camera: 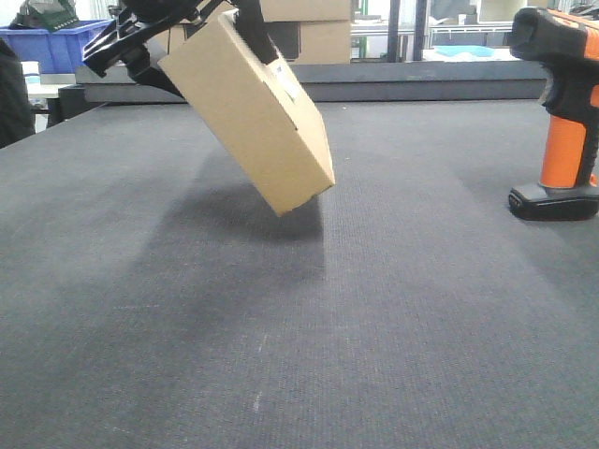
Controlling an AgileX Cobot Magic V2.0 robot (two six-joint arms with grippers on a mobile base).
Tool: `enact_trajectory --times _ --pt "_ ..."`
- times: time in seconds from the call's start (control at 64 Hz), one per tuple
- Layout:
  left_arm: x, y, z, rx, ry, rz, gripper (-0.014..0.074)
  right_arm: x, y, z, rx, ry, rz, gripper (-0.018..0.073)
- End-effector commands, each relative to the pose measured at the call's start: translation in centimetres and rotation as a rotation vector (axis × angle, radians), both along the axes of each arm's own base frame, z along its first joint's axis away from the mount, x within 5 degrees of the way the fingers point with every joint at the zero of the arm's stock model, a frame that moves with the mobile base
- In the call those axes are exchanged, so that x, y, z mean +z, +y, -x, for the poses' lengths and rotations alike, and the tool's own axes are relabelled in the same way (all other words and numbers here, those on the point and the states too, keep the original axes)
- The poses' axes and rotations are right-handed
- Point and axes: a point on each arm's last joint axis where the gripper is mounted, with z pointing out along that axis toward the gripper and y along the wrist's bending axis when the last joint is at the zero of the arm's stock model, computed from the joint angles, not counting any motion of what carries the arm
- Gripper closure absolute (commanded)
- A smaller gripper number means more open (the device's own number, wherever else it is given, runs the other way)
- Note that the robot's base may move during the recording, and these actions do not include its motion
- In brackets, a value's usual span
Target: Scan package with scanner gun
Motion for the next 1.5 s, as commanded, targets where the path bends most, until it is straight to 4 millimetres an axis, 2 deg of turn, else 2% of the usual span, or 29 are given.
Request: enact_trajectory --times 0.0,0.203,0.328,0.625,0.891,1.079,1.485 --pt "0.5 -0.2 0.2 -0.002 -0.020 0.010 0.0708 0.8 -0.1 -0.8 -0.004 -0.085 -0.023 0.0721" --pt "0.5 -0.2 0.2 -0.006 -0.021 0.009 0.0708 -1.2 0.2 -4.1 0.011 -0.029 -0.059 0.0721" --pt "0.5 -0.3 0.2 -0.008 -0.021 0.007 0.0708 -1.8 0.9 -5.9 0.047 -0.087 -0.067 0.0721" --pt "0.5 -0.3 0.2 -0.008 -0.021 0.007 0.0708 -5.9 2.6 -9.2 0.073 -0.009 -0.116 0.0721" --pt "0.4 -0.2 0.3 -0.017 -0.018 -0.021 0.0708 -7.6 4.5 -10.9 0.054 0.002 -0.184 0.0715" --pt "0.4 -0.1 0.3 -0.020 -0.018 -0.033 0.0708 -8.1 4.9 -12.1 0.056 0.013 -0.178 0.0715" --pt "0.4 -0.1 0.3 -0.021 -0.019 -0.034 0.0708 -8.4 4.9 -12.2 0.055 0.026 -0.176 0.0715"
